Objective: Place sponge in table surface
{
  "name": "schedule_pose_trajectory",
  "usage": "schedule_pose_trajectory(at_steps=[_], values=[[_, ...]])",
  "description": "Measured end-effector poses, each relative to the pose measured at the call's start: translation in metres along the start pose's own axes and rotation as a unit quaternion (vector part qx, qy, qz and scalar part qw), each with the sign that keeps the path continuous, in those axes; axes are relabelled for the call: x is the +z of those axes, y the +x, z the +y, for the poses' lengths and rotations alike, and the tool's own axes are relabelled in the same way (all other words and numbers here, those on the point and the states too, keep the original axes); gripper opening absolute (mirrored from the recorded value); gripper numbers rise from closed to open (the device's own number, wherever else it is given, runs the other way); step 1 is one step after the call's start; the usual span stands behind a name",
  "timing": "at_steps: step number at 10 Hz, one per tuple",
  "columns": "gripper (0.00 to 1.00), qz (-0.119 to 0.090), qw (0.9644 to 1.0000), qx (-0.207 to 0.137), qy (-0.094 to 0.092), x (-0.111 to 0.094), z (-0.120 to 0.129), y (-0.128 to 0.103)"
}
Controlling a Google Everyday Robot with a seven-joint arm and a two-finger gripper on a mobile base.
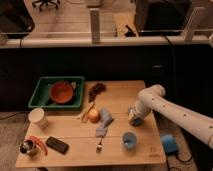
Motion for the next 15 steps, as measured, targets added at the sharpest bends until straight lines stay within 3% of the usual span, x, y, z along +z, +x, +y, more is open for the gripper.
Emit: schedule_pose_trajectory(at_steps=[5, 15], values=[[0.8, -0.018, 0.9997, 0.0, -0.014, -0.0024, -0.006, 0.0041], [0.8, -0.017, 0.9997, 0.001, -0.016, -0.0025, -0.004, 0.004]])
